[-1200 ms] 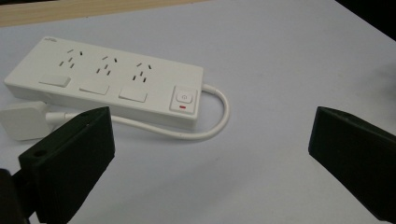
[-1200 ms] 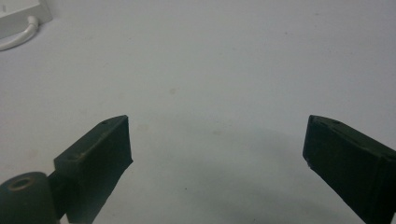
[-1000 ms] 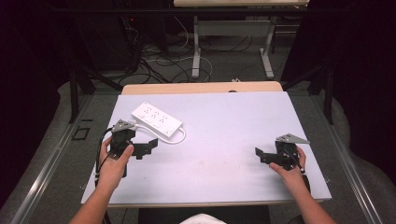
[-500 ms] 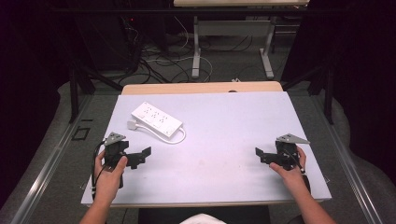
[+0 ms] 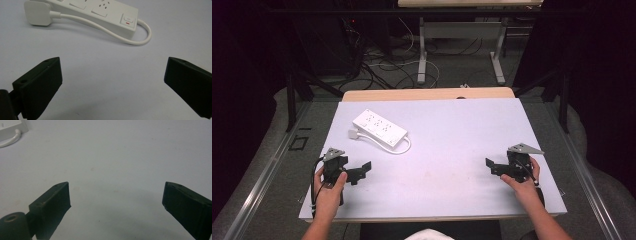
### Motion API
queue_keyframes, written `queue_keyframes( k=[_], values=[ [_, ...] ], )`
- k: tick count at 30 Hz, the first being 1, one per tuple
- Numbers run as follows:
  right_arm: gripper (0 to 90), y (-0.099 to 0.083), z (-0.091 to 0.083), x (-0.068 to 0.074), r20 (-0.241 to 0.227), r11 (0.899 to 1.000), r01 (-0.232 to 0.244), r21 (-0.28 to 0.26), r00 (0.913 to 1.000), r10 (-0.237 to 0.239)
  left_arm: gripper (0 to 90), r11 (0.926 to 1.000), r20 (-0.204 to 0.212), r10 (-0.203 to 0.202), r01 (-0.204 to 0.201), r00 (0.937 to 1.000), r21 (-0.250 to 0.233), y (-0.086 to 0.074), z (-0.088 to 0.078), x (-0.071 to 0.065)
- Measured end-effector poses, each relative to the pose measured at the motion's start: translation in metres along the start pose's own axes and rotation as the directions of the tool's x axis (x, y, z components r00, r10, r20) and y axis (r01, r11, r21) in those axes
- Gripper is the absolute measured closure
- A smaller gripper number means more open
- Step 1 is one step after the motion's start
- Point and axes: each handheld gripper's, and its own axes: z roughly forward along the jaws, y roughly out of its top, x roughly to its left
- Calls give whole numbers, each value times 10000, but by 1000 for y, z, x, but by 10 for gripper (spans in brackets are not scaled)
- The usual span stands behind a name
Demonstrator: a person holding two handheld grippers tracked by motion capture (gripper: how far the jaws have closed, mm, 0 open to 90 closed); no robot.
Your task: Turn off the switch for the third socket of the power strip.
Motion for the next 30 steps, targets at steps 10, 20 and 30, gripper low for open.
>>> queue_keyframes(
  k=[10, 20, 30],
  values=[
    [73, 0, 0, 0, 19, 10000, -19, -21, 10000, 19, 17, 9980, -18, 435, -434, 9991, 463, -6, 6, 2],
    [73, 0, 1, 0, 19, 10000, -2, -11, 10000, 2, 21, 9977, -186, 443, -433, 9988, 523, -11, 11, 5],
    [73, 1, 1, -1, 45, 10000, 10, -1, 10000, -10, 24, 9985, -189, 127, -116, 9997, 528, -12, 8, 10]
  ],
)
